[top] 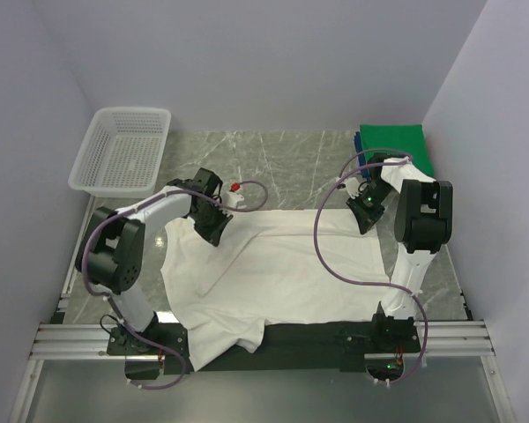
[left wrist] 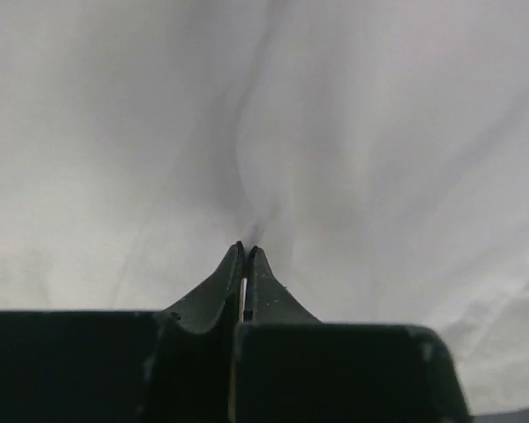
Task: Fold and stack the t-shirts
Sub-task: Fold the tshirt
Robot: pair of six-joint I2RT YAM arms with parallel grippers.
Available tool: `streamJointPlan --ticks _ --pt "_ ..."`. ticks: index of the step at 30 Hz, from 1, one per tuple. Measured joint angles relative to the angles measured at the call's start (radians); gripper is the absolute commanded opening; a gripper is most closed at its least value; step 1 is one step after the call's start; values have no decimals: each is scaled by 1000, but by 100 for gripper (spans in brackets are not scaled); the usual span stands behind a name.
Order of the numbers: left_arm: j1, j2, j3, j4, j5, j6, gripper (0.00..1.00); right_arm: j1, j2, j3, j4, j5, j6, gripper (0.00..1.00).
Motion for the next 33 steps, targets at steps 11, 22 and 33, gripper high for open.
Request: streamJointPlan --ticks 11,22,33 --pt "-165 -253 -69 -140 151 108 1 -5 0 0 -14 3 -7 24" --pt "-319 -176 -89 -150 192 124 18 -18 -13 -21 -20 53 -20 25" --pt "-293 -161 -95 -112 262 44 41 -20 -13 -9 -42 40 -26 27"
